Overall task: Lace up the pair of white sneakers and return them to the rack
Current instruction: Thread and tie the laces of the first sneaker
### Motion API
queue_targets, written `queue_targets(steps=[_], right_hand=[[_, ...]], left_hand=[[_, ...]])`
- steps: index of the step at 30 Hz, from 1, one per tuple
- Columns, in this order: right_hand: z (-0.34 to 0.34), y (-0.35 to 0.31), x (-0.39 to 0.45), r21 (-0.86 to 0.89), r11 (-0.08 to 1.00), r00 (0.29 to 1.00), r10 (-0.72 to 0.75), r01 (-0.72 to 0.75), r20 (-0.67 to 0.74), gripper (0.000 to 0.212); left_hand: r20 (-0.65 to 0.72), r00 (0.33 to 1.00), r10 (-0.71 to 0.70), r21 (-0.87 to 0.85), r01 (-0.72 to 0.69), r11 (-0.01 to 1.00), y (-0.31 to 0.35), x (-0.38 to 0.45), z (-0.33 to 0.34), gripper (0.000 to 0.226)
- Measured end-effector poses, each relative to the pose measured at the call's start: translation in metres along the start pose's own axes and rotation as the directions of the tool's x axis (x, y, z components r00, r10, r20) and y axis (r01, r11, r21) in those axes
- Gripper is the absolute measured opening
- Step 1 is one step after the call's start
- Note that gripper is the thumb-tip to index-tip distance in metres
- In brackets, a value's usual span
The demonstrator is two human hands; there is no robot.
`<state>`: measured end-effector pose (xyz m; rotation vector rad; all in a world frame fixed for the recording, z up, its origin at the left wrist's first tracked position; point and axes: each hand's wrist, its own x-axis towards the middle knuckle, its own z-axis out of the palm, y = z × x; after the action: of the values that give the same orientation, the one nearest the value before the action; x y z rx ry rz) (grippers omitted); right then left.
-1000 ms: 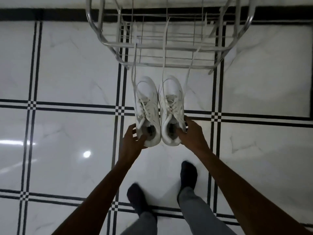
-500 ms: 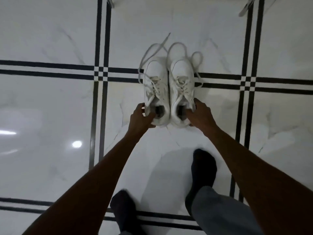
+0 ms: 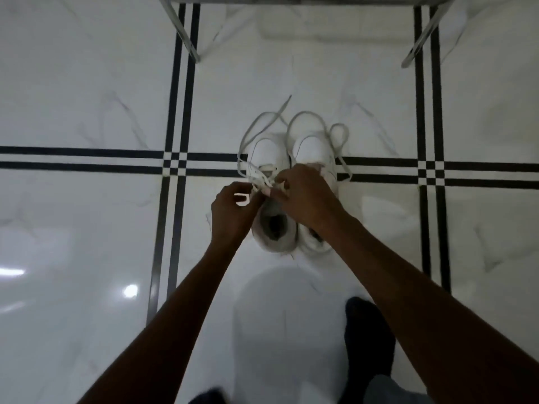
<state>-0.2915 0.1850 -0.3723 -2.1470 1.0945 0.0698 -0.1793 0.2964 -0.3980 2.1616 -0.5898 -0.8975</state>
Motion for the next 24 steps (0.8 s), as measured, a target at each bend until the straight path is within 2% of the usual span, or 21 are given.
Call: queue_targets(steps=[2,5,7,11,14,17,21,24], right_hand=[[0.002,0.000,0.013,-0.003,1.000,0.998,-0.015,0.015,0.058,0.034],[-0.001,0.004,0.021,0.098,0.995,0.997,-0.041,0.036,0.059,0.025],[0.001,0.006,0.023,0.174,0.984,0.997,-0.044,0.032,0.066,0.020],[0.004,0.010,0.026,0.119,0.992,0.998,-0.054,0.050,0.028,0.021],[0.000,0.015,0.031,0.088,0.996,0.998,0.026,-0.020,-0.060,0.017],[0.004,0.014,0.025,0.239,0.964,0.983,0.148,-0.119,-0.109,0.023],[0.018,0.001,0.012,0.231,0.963,0.952,0.196,-0.141,-0.235,0.030],[0.027,-0.001,0.014,0.315,0.929,0.918,0.284,-0.193,-0.277,0.033]], left_hand=[[-0.021,1.000,0.017,-0.001,-0.017,1.000,-0.007,0.011,0.001,0.028],[-0.032,0.994,0.100,-0.054,-0.102,0.993,-0.014,0.021,0.006,0.014],[-0.057,0.986,0.159,-0.041,-0.161,0.986,-0.019,0.022,0.010,0.014],[-0.048,0.950,0.308,-0.013,-0.309,0.951,-0.023,0.030,0.009,0.010],[-0.033,0.943,0.332,-0.003,-0.332,0.943,-0.019,0.033,0.000,0.013],[-0.016,0.938,0.347,0.023,-0.346,0.938,-0.017,0.026,-0.007,0.012],[-0.085,0.929,0.360,0.099,-0.351,0.931,-0.018,0.026,-0.004,0.009],[-0.158,0.922,0.353,0.154,-0.330,0.931,-0.018,0.028,0.001,0.012]])
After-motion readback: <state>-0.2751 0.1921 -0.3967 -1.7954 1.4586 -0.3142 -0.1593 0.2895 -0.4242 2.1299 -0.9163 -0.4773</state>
